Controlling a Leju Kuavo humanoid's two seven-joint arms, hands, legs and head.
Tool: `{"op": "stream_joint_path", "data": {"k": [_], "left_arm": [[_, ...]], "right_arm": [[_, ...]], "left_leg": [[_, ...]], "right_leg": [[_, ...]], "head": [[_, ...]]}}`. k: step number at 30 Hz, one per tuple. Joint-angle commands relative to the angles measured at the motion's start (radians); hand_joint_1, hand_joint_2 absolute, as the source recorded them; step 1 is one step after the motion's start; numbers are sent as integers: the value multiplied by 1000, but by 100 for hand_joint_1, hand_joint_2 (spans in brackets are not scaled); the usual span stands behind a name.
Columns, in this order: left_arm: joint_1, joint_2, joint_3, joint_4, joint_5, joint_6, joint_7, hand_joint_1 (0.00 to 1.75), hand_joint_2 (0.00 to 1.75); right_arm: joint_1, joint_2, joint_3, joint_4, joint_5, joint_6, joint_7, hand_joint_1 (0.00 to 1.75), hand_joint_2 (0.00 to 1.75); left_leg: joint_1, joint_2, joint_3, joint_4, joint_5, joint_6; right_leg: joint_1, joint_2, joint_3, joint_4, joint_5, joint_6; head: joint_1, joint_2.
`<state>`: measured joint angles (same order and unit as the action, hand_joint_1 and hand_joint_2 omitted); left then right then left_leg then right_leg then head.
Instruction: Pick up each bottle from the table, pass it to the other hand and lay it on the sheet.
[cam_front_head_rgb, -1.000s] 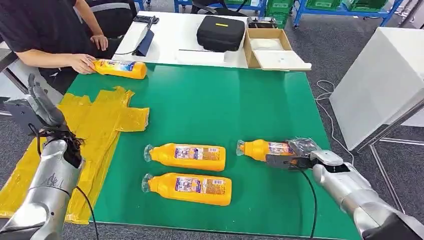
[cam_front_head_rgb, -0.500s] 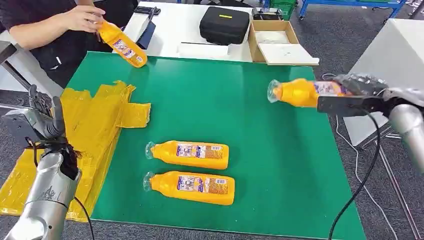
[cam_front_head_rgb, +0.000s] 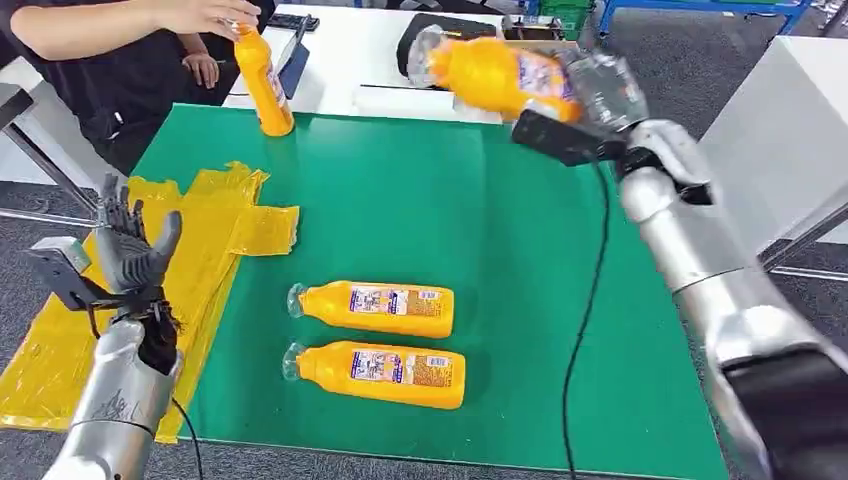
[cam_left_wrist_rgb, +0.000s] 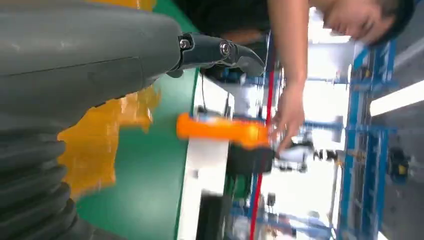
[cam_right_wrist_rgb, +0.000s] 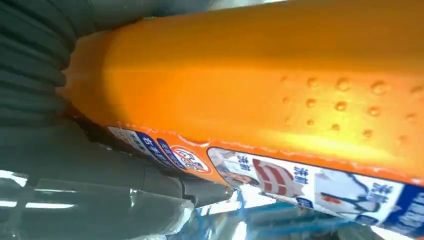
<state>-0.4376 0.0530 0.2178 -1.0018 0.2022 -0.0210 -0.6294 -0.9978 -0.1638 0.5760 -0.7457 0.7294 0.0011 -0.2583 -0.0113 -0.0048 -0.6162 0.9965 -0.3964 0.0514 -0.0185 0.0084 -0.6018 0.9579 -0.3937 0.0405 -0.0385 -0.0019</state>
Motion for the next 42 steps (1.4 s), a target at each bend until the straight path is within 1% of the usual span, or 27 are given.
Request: {"op": "stream_joint_path", "data": {"k": [1, 2, 3, 4, 6, 8, 9, 11, 12, 13, 17, 18, 19, 23, 25, 26, 28, 29, 30, 32, 36, 41, 42], "left_arm": [[-89, -103, -166, 9, 56, -44, 67, 0, 175], [-102, -107, -191, 11, 78, -41, 81, 0, 175], [-119, -118, -217, 13, 139, -91, 119, 0, 175], [-122, -121, -227, 10, 141, -90, 122, 0, 175], [-123, -124, -254, -5, 173, -89, 139, 0, 175], [-116, -117, -271, -20, 203, -95, 152, 0, 175], [-114, -108, -299, -34, 258, -134, 181, 0, 175], [-107, -101, -328, -55, 304, -149, 205, 0, 175], [-96, -97, -340, -71, 326, -155, 214, 0, 175], [-75, -87, -354, -101, 341, -156, 215, 0, 175], [-17, -66, -369, -177, 357, -140, 211, 0, 175], [1, -62, -368, -199, 357, -131, 207, 0, 175], [13, -58, -366, -212, 357, -128, 205, 0, 175], [44, -47, -356, -241, 355, -123, 203, 0, 175], [68, -40, -340, -264, 348, -117, 200, 0, 175], [69, -40, -337, -264, 347, -117, 200, 0, 175], [68, -29, -331, -257, 344, -119, 200, 0, 175], [67, -27, -330, -255, 343, -121, 200, 0, 175], [63, -24, -330, -251, 342, -125, 200, 0, 175], [54, -23, -333, -242, 341, -131, 201, 0, 175], [42, -31, -350, -239, 340, -132, 203, 0, 175], [28, -68, -385, -240, 333, -140, 216, 0, 175], [25, -71, -388, -239, 332, -140, 217, 0, 175]], "right_arm": [[151, 392, 3, 225, -14, -95, 27, 175, 175], [156, 417, 7, 242, -18, -106, 39, 175, 175], [169, 455, 4, 255, -28, -118, 45, 175, 175], [174, 466, 8, 255, -25, -126, 51, 175, 175], [180, 495, 13, 261, -28, -136, 59, 175, 175], [182, 501, 11, 259, -33, -132, 61, 175, 175], [186, 513, 23, 255, -35, -120, 64, 175, 175], [195, 513, 69, 222, -60, -118, 85, 175, 175], [195, 513, 105, 208, -81, -106, 95, 175, 175], [192, 513, 146, 197, -102, -108, 113, 175, 175], [176, 513, 196, 198, -139, -117, 132, 175, 175], [167, 513, 194, 210, -141, -116, 131, 175, 175], [161, 513, 187, 214, -136, -122, 129, 175, 175], [136, 501, 150, 217, -127, -122, 123, 175, 175], [120, 482, 96, 193, -120, -121, 125, 175, 175], [117, 478, 85, 187, -114, -113, 124, 175, 175], [107, 456, 49, 164, -105, -108, 124, 175, 175], [106, 450, 44, 161, -99, -108, 126, 175, 175], [106, 440, 34, 155, -95, -106, 127, 175, 175], [113, 426, 6, 142, -91, -108, 135, 175, 175], [127, 413, -37, 140, -62, -100, 131, 175, 175], [151, 411, -55, 157, -44, -116, 133, 175, 175], [152, 412, -57, 159, -45, -115, 132, 175, 175]], "left_leg": [[1, 1, 2, -1, -1, -3], [2, 1, 4, 0, -1, -5], [2, -1, 2, 0, -1, -4], [2, -2, 2, 1, -1, -5], [1, -1, -2, 0, 0, -3], [1, -1, -3, 1, -1, -4], [1, -1, -3, 0, 0, -4], [1, -2, 0, 2, -3, -6], [1, -1, -3, 1, -1, -4], [1, -1, 0, 2, -3, -7], [0, 1, -4, 0, 0, -3], [0, 2, 0, 1, -3, -6], [0, 1, -3, 0, -1, -4], [0, 0, -3, 1, -2, -5], [0, -1, -4, 1, -1, -4], [0, 0, -5, 0, 0, -3], [0, -1, -2, 2, -2, -5], [0, -1, -5, 1, 0, -3], [0, -2, -4, 1, -1, -4], [1, -3, -5, 0, 1, -3], [1, -4, -4, 1, 0, -4], [1, -4, -5, 0, 1, -3], [1, -5, -3, 0, 0, -5]], "right_leg": [[1, 0, 2, -1, 0, -2], [1, 0, 3, 0, -2, -4], [2, -2, 2, 0, -2, -3], [2, -3, 2, 1, -2, -4], [1, -1, -3, 0, -1, -3], [1, -1, -3, 1, -2, -3], [1, -2, -3, 1, -2, -3], [1, -3, 0, 3, -4, -5], [0, -2, -3, 1, -2, -3], [0, -2, 0, 3, -4, -5], [-1, 0, -4, 0, -1, -2], [0, 1, 0, 2, -3, -5], [-1, 1, -3, 1, -2, -3], [-1, -1, -3, 2, -3, -4], [-1, -1, -4, 1, -2, -3], [-1, -1, -5, 1, -1, -2], [-1, -2, -2, 2, -3, -4], [-1, -2, -5, 1, -1, -2], [-1, -3, -3, 2, -2, -3], [0, -3, -5, 1, -1, -3], [0, -4, -3, 1, -1, -5], [0, -4, -4, 0, 0, -4], [0, -6, -2, 1, -1, -5]], "head": [[0, 0], [-1, 0], [0, 0], [0, 0], [0, 0], [0, 0], [0, 0], [0, 0], [0, 0], [0, 0], [0, 0], [0, 0], [0, 0], [0, 0], [0, 0], [0, 0], [0, 0], [0, 0], [0, 0], [0, 0], [0, 0], [0, 0], [0, 0]]}}
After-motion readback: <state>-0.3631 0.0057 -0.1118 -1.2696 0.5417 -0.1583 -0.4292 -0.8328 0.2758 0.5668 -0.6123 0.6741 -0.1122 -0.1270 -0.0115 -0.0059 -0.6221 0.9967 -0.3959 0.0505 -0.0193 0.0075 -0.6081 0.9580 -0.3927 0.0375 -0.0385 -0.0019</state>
